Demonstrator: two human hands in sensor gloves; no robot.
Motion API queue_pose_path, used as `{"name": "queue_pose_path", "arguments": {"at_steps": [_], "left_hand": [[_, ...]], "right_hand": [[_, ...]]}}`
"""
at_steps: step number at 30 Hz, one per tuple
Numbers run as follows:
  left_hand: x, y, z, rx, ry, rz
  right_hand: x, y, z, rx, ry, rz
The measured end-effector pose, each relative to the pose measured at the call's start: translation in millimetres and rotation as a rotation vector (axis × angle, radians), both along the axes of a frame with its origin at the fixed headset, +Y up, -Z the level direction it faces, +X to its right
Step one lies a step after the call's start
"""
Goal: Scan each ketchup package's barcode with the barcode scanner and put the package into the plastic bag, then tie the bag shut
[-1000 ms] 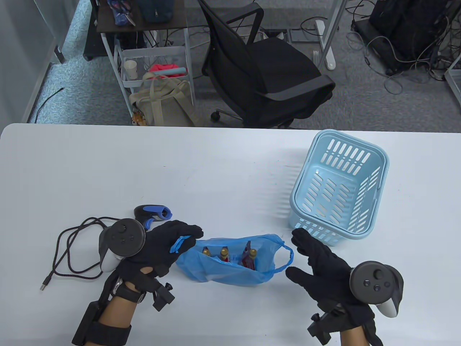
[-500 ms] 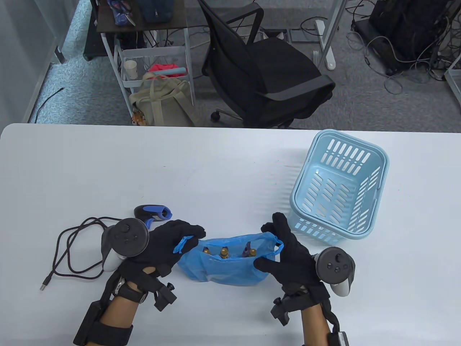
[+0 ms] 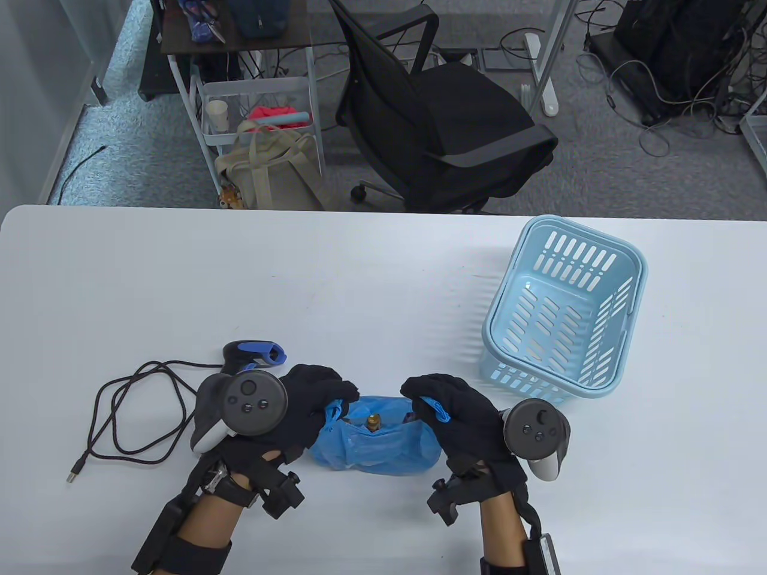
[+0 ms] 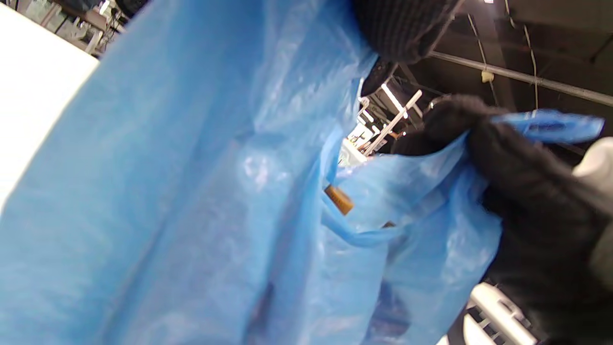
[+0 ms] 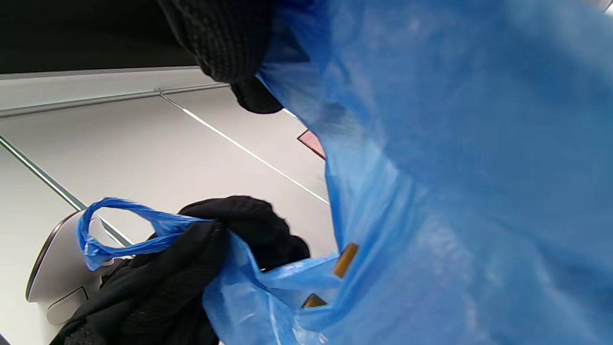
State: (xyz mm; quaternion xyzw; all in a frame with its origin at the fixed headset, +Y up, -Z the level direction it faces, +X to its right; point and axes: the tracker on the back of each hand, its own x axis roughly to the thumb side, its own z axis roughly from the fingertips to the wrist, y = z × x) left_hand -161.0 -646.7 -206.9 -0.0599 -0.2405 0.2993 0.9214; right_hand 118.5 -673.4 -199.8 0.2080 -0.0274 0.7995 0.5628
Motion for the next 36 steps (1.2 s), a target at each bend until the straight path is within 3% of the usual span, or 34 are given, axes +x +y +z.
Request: {"name": "queue_pose_path", "arguments": {"at_steps": [8,14,17,22,31,36], "left_hand": [[33.3,1.1,9.5,0.105,-0.017,-0.229],[54.6,4.1,19.7,0.214,-0.012,-0.377],[60.1,6.0,20.7,0.226,0.018,-0.398],[62.9,6.6,18.1,0.205,0.049,-0.436],[63.7,7.4,16.3,0.213,0.065,-0.461],[65.6,9.2,15.3,0.218,0.057,-0.462]], "right_hand": [[-19.9,3.5,3.5,0.05,-0.074,0.094],[-42.7,10.6,10.4,0.194,-0.234,0.394],[-54.1,13.8,14.2,0.258,-0.252,0.562],[-60.8,20.2,18.2,0.285,-0.148,0.722],[-53.3,20.7,14.0,0.08,0.181,0.565],[-45.3,15.5,10.8,0.049,0.199,0.427]]}}
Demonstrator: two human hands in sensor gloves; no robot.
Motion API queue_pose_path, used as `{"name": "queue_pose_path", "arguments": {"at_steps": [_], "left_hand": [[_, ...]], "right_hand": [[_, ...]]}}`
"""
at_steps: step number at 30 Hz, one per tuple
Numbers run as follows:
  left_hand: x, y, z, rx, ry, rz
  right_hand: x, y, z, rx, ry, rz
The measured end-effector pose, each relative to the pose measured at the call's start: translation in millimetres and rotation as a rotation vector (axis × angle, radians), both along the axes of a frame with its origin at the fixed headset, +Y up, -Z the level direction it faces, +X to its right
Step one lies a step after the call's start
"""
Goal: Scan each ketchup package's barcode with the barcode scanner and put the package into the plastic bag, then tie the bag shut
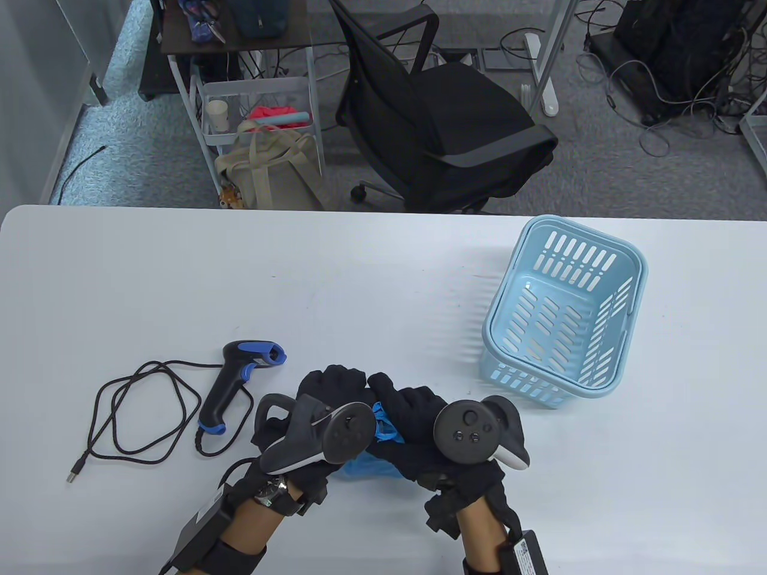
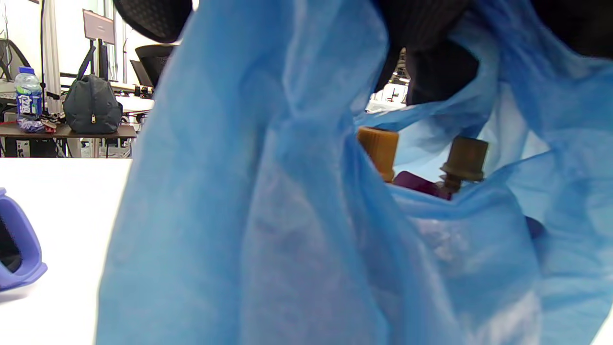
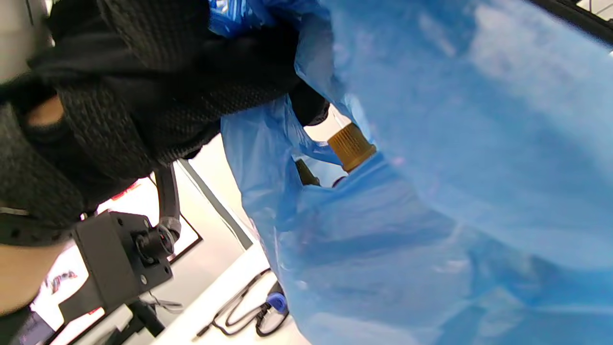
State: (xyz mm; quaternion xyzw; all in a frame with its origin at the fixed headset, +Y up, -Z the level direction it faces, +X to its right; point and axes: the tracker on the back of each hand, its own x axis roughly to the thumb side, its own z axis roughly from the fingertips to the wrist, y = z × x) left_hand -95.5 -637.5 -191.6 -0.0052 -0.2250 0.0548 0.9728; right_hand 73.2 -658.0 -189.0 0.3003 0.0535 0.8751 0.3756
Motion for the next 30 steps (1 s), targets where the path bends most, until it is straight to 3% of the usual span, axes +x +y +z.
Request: {"name": "queue_pose_path", "arguments": {"at_steps": [5,13,21,26,30], "left_hand": [[2.7,0.6,-0.6,0.007,-0.004,0.022],[-14.4,11.9,-2.3,-0.041,-0.028,0.165],[-21.0,24.2,-4.0,-0.091,-0.049,0.386],[-17.1,24.9,-0.2,-0.051,-0.089,0.423],[-22.5,26.8,8.9,0.042,-0.122,0.401]], "right_hand": [[2.2,-0.3,2.5,0.17,-0.186,-0.039],[11.7,-3.4,-1.5,0.124,-0.213,-0.119],[12.0,-2.5,-1.9,0.137,-0.215,-0.077],[15.8,-6.4,-4.8,0.081,-0.186,-0.126],[29.3,-15.1,-11.5,-0.015,-0.175,-0.339]]}}
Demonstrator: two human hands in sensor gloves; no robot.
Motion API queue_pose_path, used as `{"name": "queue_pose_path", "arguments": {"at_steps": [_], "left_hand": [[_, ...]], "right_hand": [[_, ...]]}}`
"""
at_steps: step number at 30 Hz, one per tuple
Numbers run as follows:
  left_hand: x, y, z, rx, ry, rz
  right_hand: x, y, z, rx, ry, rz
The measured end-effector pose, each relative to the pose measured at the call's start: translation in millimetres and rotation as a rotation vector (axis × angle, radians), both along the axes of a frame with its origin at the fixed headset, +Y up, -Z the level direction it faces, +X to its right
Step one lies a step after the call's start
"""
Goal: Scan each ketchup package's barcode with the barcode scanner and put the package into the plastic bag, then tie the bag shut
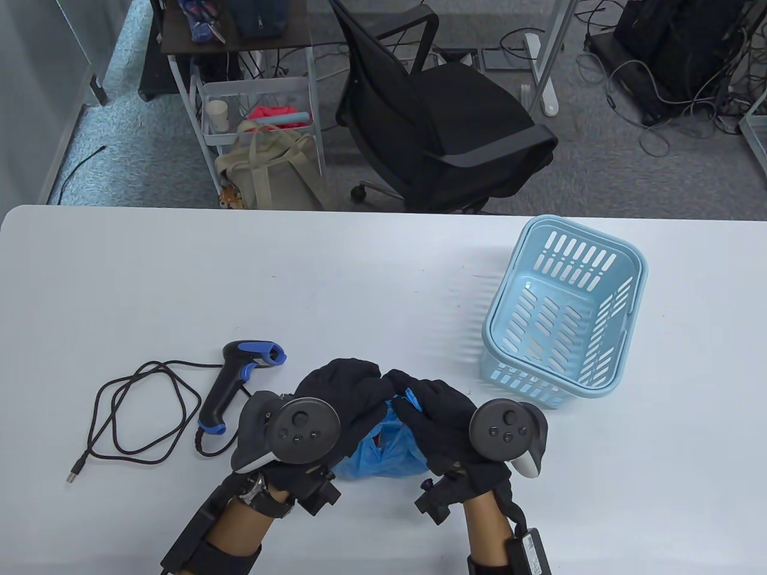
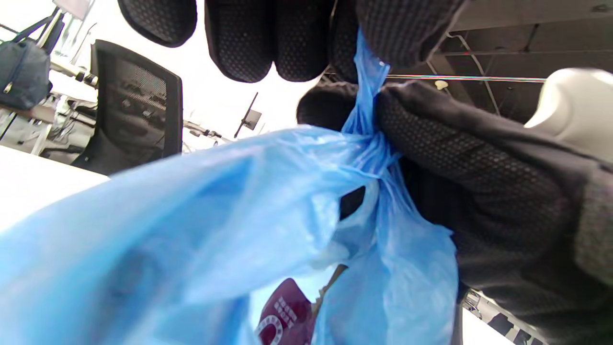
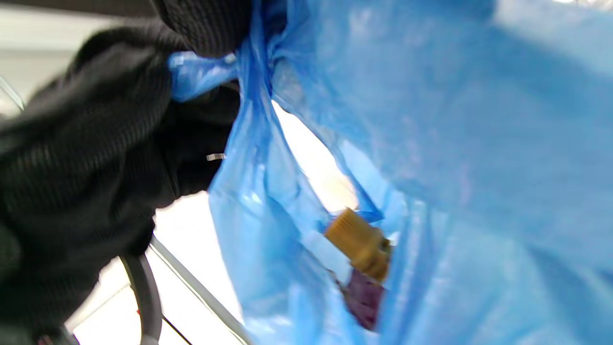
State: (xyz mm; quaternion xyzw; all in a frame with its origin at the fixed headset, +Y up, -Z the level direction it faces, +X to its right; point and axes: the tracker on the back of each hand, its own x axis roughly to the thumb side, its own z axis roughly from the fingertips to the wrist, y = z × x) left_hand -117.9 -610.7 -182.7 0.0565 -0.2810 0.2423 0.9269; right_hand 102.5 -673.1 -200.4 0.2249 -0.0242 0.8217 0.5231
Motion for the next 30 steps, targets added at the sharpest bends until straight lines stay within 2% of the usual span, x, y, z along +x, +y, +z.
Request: {"name": "queue_pose_path", "arguments": {"at_steps": [4,7,12,16,20,24,30], "left_hand": [[-3.9,-6.7,-2.3,-0.001,0.017,-0.024],[-3.9,-19.1,-9.5,-0.075,0.017,-0.096],[14.2,-37.1,-19.5,-0.166,0.004,-0.266],[17.1,-40.6,-28.0,-0.259,0.006,-0.127],[10.5,-40.5,-33.5,-0.331,-0.035,-0.082],[2.9,-42.1,-38.9,-0.409,-0.081,0.019],[-4.3,-49.8,-45.3,-0.557,-0.185,0.166]], "right_hand": [[5.9,-8.1,-4.2,-0.046,0.007,-0.09],[8.1,-9.4,-4.8,-0.045,-0.007,-0.107],[4.8,-8.3,-4.2,-0.041,0.02,-0.122],[5.3,-7.2,-4.5,-0.05,0.111,-0.113],[6.7,-8.9,-6.7,-0.076,0.17,-0.139],[5.7,-9.7,-6.1,-0.067,0.138,-0.122],[-0.4,-2.8,0.0,0.028,0.037,-0.013]]}}
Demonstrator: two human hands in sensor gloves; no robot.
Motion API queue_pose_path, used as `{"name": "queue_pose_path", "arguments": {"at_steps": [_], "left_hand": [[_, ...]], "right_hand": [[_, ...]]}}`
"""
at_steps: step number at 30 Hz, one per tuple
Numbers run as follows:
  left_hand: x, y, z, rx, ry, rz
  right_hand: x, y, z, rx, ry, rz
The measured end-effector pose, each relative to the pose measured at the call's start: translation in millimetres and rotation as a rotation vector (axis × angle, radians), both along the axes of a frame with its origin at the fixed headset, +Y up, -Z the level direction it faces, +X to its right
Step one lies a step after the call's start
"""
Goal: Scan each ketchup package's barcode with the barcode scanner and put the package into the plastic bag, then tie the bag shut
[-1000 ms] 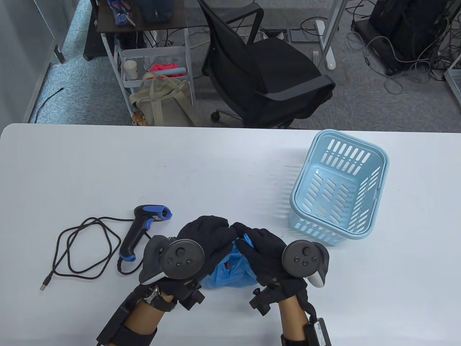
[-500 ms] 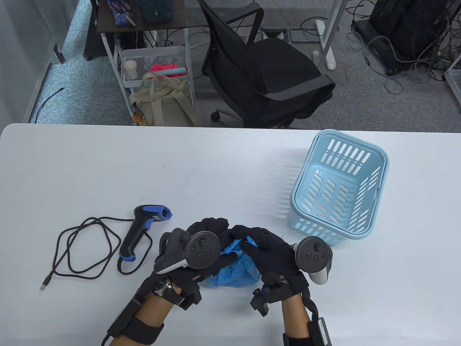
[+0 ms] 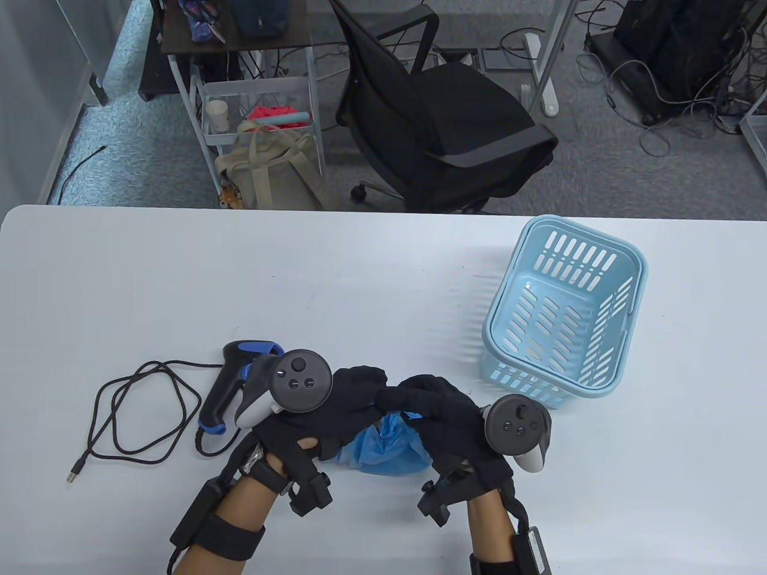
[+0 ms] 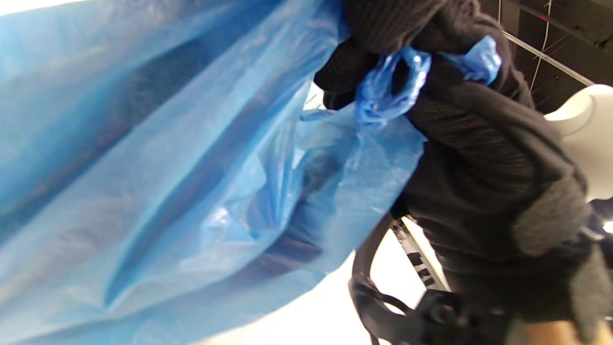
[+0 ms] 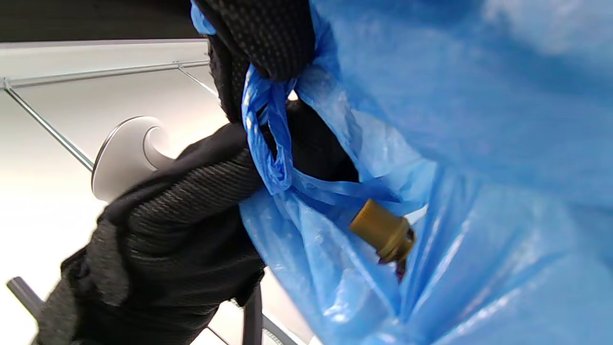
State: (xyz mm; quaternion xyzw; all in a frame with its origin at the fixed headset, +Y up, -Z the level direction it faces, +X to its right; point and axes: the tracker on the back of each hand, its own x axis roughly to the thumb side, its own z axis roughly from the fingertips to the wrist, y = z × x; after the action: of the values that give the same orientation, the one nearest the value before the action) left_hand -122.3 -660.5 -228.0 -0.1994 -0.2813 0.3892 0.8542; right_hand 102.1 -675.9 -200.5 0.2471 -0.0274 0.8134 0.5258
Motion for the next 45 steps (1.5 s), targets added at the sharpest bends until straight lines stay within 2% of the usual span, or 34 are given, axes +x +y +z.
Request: {"name": "queue_pose_path", "arguments": {"at_steps": [3,8,10,15,21,23,28,34,38,43,45], "left_hand": [[-0.1,-1.0,0.6,-0.01,-0.023,0.032],[6.6,4.5,7.1,0.169,0.113,-0.078],[8.7,5.8,9.4,0.204,0.118,-0.113],[14.2,9.5,17.4,0.376,0.17,-0.246],[23.7,13.4,22.4,0.587,0.264,-0.436],[24.7,12.8,21.7,0.609,0.292,-0.483],[21.6,9.9,17.6,0.555,0.299,-0.474],[14.8,7.4,12.8,0.366,0.257,-0.267],[11.3,10.2,13.7,0.318,0.199,-0.204],[7.3,16.0,15.2,0.196,0.1,-0.13],[6.1,17.8,15.0,0.198,0.095,-0.135]], "right_hand": [[-2.3,1.1,2.0,0.038,-0.039,0.043],[-2.7,1.5,2.2,0.021,-0.022,0.019],[0.6,1.8,1.9,0.015,-0.03,-0.011],[5.5,1.1,1.2,0.006,-0.046,-0.071],[0.5,4.9,3.3,0.032,-0.003,-0.005],[0.9,5.4,3.5,0.034,0.005,0.001],[2.2,6.3,3.1,0.029,0.05,0.005],[0.1,6.4,4.1,0.058,-0.003,0.074],[2.6,3.5,3.6,0.063,-0.063,0.065],[3.8,-0.4,1.8,0.045,-0.056,0.058],[1.9,-0.9,2.2,0.038,-0.044,0.047]]}}
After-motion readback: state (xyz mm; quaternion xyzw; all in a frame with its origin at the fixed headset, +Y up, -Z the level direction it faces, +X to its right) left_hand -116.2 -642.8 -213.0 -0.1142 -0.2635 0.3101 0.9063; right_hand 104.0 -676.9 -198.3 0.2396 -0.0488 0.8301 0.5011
